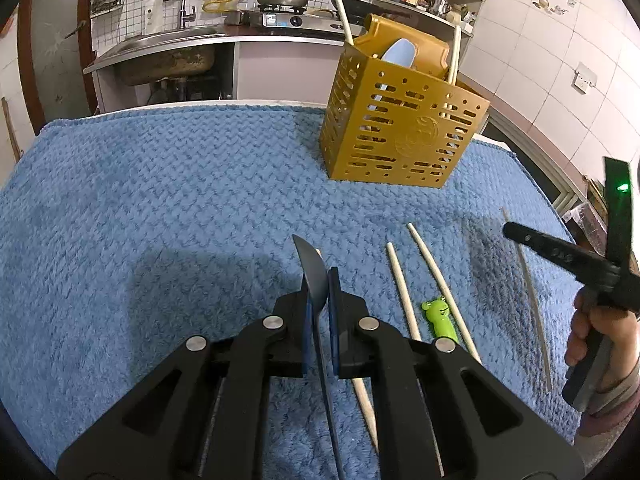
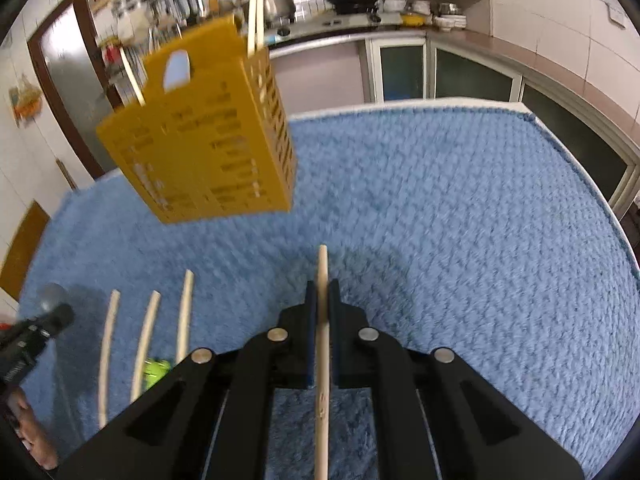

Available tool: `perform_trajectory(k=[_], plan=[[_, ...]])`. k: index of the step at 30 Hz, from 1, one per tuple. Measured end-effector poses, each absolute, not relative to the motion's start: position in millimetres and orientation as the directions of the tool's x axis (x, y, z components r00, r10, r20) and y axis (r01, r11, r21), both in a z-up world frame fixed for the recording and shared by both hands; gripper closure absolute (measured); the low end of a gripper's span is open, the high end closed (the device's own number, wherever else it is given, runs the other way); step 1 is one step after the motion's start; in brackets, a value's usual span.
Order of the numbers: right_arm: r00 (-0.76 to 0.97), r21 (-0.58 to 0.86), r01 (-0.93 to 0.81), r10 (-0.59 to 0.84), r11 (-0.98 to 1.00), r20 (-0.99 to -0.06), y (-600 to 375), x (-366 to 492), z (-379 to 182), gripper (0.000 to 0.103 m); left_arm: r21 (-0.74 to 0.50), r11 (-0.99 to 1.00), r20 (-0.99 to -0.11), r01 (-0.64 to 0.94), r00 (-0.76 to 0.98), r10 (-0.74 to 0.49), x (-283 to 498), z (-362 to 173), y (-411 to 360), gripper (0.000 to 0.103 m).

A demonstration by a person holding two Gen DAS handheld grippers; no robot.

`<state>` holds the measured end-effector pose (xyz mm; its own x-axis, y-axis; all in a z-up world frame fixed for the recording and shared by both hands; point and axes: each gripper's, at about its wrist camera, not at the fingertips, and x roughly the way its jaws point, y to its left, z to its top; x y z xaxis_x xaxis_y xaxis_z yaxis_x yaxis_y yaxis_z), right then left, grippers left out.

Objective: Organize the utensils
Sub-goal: 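Carry the metal spoon with the left tool while the right tool carries the chopstick to the holder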

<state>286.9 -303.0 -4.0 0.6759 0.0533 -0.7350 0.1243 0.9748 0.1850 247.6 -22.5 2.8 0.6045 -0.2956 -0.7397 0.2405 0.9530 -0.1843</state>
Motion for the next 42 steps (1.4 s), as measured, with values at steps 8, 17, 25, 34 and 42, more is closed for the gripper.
perform_trajectory(k=[8,17,25,34,42], plan=[[0.804,0.22,0.088,0.061,0.972,-0.591,-307,265,37,0.097,-0.171,0.948,-0.712,0.269,0.631,-0.308,247,26,-32,0.098],[0.871,0.268,0.031,0.105,0.963,-0.479,-310,260,57,0.097,-0.175,0.942,-0.675,0.286,0.662,-0.326,257,56,-36,0.098],[0.885,0.266,-0.004,0.127,0.964,-0.448,-304,271,67,0.097,-0.159,0.938,-0.652,0.308,0.68,-0.334,273,72,-45,0.098],[0.934,0.246,-0.047,0.129,0.968,-0.332,-296,271,91,0.097,-0.179,0.926,-0.608,0.332,0.703,-0.369,290,88,-49,0.098],[0.963,0.241,-0.066,0.125,0.968,-0.239,-289,283,115,0.097,-0.151,0.916,-0.538,0.372,0.746,-0.392,306,122,-64,0.098]])
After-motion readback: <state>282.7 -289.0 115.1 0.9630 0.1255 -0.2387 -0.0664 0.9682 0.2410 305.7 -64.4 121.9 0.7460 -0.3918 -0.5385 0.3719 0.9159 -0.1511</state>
